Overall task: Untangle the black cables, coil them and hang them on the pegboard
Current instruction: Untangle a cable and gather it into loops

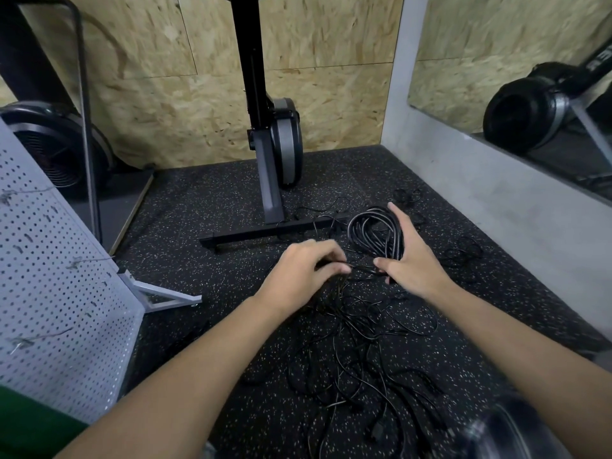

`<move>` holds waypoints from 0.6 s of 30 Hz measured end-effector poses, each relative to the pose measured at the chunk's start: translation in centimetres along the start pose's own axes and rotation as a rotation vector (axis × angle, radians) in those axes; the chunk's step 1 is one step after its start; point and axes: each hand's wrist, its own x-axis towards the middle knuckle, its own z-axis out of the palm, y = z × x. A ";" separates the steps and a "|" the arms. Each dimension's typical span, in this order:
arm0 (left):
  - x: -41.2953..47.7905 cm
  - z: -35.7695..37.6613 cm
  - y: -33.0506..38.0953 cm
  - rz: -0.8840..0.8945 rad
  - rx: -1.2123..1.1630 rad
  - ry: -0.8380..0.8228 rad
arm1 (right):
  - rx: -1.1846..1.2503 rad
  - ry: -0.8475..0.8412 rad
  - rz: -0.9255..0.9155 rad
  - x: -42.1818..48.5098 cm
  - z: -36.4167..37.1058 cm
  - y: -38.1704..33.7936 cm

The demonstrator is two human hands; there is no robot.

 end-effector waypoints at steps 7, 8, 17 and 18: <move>1.1 -0.2 0.8 0.037 -0.089 0.155 | 0.368 -0.287 0.127 -0.8 1.1 -1.6; 1.1 -0.2 0.8 0.025 -0.089 0.144 | 0.394 -0.327 0.134 -1.0 1.1 -1.7; 0.5 -0.5 -0.2 -0.047 -0.050 0.159 | 0.399 -0.537 0.104 -1.2 2.0 -1.8; 0.5 -0.5 -0.2 -0.053 -0.049 0.171 | 0.389 -0.546 0.115 -1.1 2.1 -1.7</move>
